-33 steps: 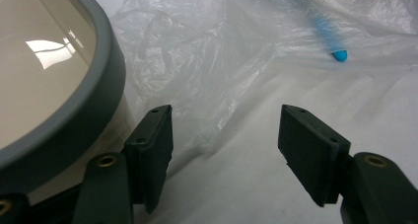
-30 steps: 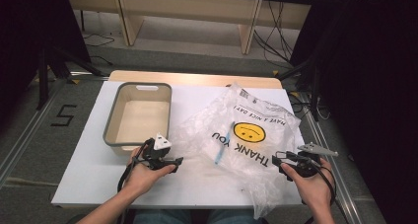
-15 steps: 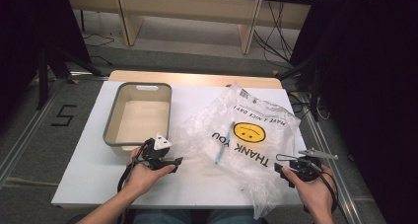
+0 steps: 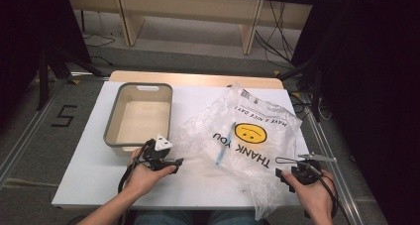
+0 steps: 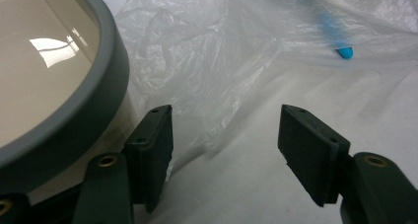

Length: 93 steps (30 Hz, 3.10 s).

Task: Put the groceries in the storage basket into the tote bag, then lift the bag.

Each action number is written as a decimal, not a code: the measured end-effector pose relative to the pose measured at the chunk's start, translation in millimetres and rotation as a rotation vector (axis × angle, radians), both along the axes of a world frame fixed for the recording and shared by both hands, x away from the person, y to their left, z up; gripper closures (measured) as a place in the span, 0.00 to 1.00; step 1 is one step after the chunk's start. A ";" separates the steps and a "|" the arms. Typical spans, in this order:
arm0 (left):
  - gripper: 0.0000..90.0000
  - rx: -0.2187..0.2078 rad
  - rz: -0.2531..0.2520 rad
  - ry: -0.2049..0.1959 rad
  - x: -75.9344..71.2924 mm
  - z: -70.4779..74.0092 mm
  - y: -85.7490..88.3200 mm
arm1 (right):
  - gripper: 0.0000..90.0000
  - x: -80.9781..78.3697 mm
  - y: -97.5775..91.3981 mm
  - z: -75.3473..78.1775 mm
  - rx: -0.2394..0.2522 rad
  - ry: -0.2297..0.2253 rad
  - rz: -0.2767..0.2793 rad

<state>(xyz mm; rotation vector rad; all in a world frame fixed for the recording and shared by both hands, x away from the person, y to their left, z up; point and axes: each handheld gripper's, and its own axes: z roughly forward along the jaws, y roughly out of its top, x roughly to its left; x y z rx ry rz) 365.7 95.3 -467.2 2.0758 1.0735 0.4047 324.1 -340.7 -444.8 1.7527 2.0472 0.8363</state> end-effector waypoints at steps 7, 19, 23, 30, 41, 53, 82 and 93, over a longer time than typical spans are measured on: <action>0.42 0.001 0.000 0.001 0.0 -0.1 0.3 | 0.39 0.0 -1.6 -1.8 0.006 0.001 0.001; 0.41 0.028 0.010 0.001 -0.3 -1.2 -0.2 | 0.38 0.7 1.4 -7.1 0.010 0.060 -0.016; 0.41 0.041 0.015 0.004 -0.2 -2.0 -0.5 | 0.38 1.4 2.3 -11.3 0.006 0.090 -0.017; 0.41 0.038 0.020 0.011 0.4 -2.6 -1.5 | 0.41 1.9 1.5 -17.9 -0.004 0.120 -0.013; 0.41 0.040 0.018 0.019 1.2 -3.2 -0.2 | 0.90 5.5 1.6 -17.6 -0.134 0.126 0.059; 0.40 0.053 0.014 0.002 -1.7 0.0 -3.3 | 1.00 17.7 -14.2 -12.1 -0.180 0.065 0.037; 0.98 0.059 -0.163 0.183 -10.3 -6.0 -34.7 | 1.00 50.8 -15.9 -11.4 -0.218 -0.073 0.034; 0.98 0.037 -0.194 0.176 -26.0 -2.1 -39.6 | 1.00 73.2 -4.7 -15.6 -0.213 -0.139 0.061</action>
